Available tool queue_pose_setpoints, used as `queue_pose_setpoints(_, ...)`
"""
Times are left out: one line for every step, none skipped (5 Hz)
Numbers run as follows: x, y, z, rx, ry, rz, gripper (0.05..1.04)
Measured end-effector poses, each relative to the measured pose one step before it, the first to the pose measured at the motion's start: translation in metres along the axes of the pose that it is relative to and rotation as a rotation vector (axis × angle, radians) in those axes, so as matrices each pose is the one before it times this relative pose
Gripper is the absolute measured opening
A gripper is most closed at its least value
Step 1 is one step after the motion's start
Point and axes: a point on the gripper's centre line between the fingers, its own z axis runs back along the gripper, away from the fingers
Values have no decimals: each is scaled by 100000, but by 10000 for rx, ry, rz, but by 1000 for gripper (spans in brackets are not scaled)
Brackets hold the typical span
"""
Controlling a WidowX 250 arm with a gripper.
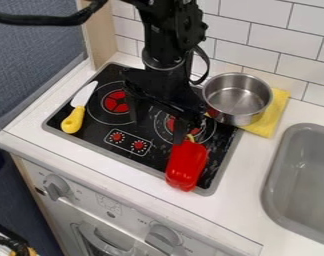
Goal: Move the silver pot between the knife and the red pepper
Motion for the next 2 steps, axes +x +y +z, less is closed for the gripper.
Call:
queue_pose_setpoints(-312,-218,-704,-45,296,-37,1005)
queue_pose_setpoints(2352,-1359,-492,-297,-37,-435,1005)
